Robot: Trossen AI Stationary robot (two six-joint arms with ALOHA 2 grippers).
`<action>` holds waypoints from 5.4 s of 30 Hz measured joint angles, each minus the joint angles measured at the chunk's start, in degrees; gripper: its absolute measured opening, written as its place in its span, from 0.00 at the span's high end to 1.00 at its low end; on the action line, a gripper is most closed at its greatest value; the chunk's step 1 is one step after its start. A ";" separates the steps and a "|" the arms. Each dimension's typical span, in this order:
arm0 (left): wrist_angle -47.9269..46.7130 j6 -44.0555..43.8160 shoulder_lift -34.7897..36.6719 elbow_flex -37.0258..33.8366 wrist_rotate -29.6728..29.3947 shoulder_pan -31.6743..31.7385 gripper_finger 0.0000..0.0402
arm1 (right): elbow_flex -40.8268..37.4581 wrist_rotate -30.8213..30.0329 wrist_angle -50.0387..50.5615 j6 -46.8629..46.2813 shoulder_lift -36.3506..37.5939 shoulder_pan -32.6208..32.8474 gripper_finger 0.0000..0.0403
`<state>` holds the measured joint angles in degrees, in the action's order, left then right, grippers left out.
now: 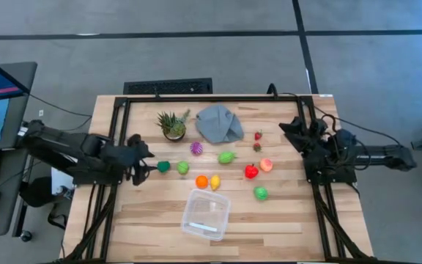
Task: Pick and placing Produce into tupperware
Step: Put the bell pepper into the transparent bin
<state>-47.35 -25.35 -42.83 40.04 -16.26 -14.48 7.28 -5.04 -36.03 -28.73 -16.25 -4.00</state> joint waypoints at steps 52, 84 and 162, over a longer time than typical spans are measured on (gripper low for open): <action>2.04 -3.13 -13.38 -5.58 -7.43 1.09 0.43 | 40.13 -22.03 89.62 11.66 -28.17 15.84 0.30; 8.83 -4.86 -26.97 -5.56 -8.07 2.10 0.34 | 41.14 -28.00 102.03 -16.85 -36.57 38.92 0.30; 18.50 -2.46 -24.11 -5.34 5.11 9.88 0.44 | 41.13 -30.99 101.13 -20.93 -39.30 40.75 0.30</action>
<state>-28.86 -27.81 -66.94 34.70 -11.15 -4.60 48.42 -36.03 65.10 -49.66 -55.55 36.75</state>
